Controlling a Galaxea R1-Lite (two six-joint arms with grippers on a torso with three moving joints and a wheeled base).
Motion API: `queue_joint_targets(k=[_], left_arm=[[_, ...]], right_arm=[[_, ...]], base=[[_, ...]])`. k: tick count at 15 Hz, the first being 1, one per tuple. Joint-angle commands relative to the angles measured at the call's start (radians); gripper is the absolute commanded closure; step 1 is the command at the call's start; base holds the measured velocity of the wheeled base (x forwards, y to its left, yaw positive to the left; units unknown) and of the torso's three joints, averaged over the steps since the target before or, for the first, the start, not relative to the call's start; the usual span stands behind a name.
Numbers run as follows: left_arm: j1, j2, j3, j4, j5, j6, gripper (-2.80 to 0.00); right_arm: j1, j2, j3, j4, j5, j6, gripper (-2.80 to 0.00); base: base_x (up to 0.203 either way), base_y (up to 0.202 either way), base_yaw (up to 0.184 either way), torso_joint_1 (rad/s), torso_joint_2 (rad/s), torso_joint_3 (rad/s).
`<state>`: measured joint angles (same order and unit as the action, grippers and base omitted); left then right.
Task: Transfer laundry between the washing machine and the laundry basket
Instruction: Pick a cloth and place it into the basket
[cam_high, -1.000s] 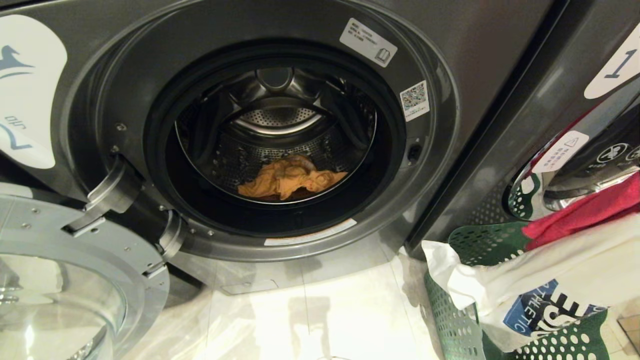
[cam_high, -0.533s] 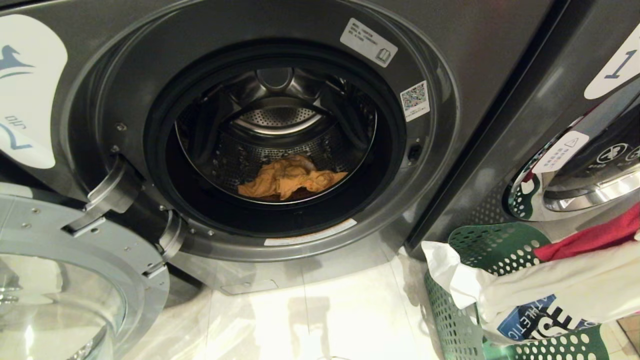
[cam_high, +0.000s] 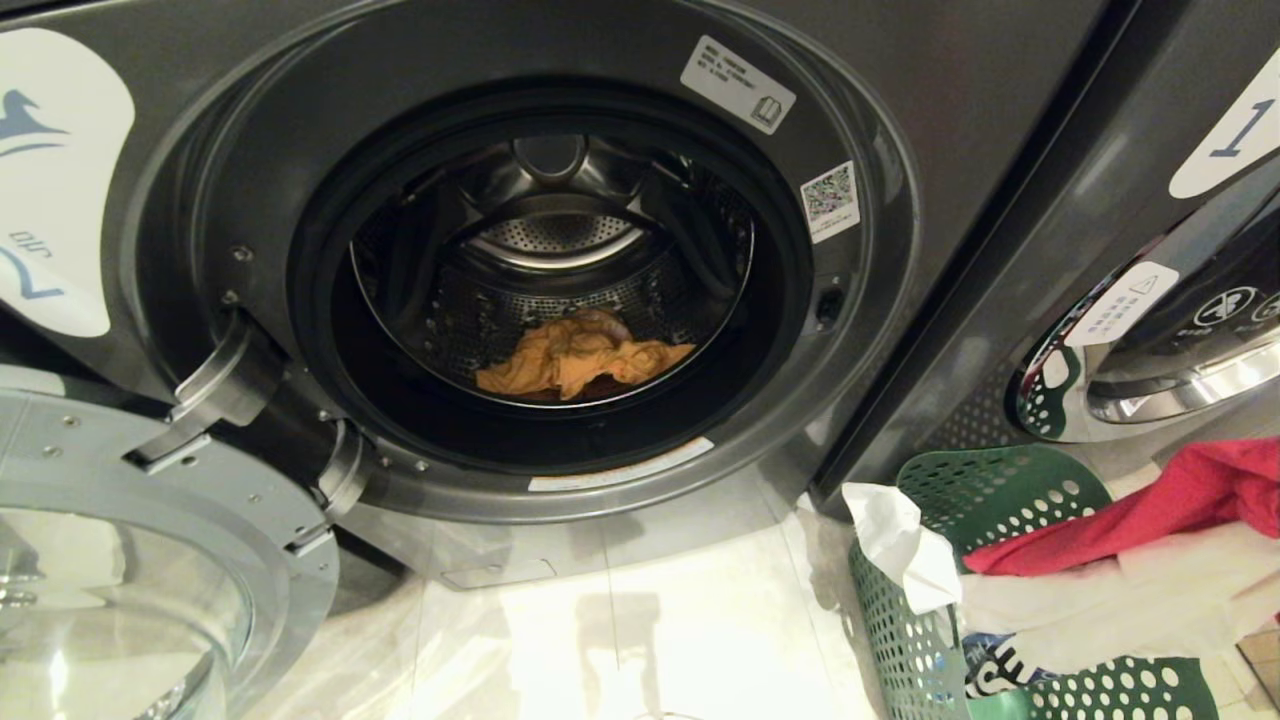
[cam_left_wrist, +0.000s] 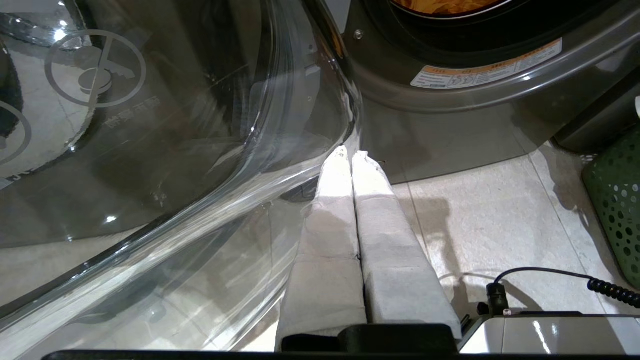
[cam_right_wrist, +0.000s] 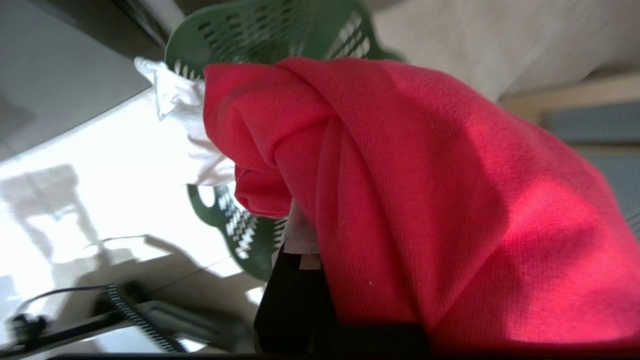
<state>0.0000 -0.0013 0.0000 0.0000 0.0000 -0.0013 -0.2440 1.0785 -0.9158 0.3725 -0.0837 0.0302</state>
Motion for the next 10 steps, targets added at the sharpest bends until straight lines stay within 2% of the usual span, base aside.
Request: queue_joint_targets(k=[1, 3, 5, 8, 9, 10], left_arm=[[0.000, 0.001, 0.000, 0.000, 0.002, 0.000, 0.00], [0.000, 0.001, 0.000, 0.000, 0.000, 0.000, 0.00], [0.000, 0.001, 0.000, 0.000, 0.000, 0.000, 0.00], [0.000, 0.001, 0.000, 0.000, 0.000, 0.000, 0.00], [0.000, 0.001, 0.000, 0.000, 0.000, 0.000, 0.00], [0.000, 0.001, 0.000, 0.000, 0.000, 0.000, 0.00]], right_arm=[[-0.003, 0.096, 0.020, -0.017, 0.016, 0.053, 0.00], [-0.005, 0.171, 0.025, -0.089, 0.050, 0.094, 0.00], [-0.010, 0.231, 0.034, -0.242, 0.060, 0.090, 0.00], [-0.011, 0.272, 0.089, -0.340, 0.064, 0.022, 0.00], [-0.011, 0.272, 0.106, -0.341, 0.068, 0.008, -2.80], [-0.011, 0.270, 0.111, -0.343, 0.093, 0.002, -2.80]], base=[[0.000, 0.000, 0.000, 0.000, 0.00, 0.000], [0.000, 0.000, 0.000, 0.000, 0.00, 0.000], [0.000, 0.000, 0.000, 0.000, 0.00, 0.000], [0.000, 0.000, 0.000, 0.000, 0.00, 0.000], [0.000, 0.000, 0.000, 0.000, 0.00, 0.000], [0.000, 0.000, 0.000, 0.000, 0.00, 0.000]])
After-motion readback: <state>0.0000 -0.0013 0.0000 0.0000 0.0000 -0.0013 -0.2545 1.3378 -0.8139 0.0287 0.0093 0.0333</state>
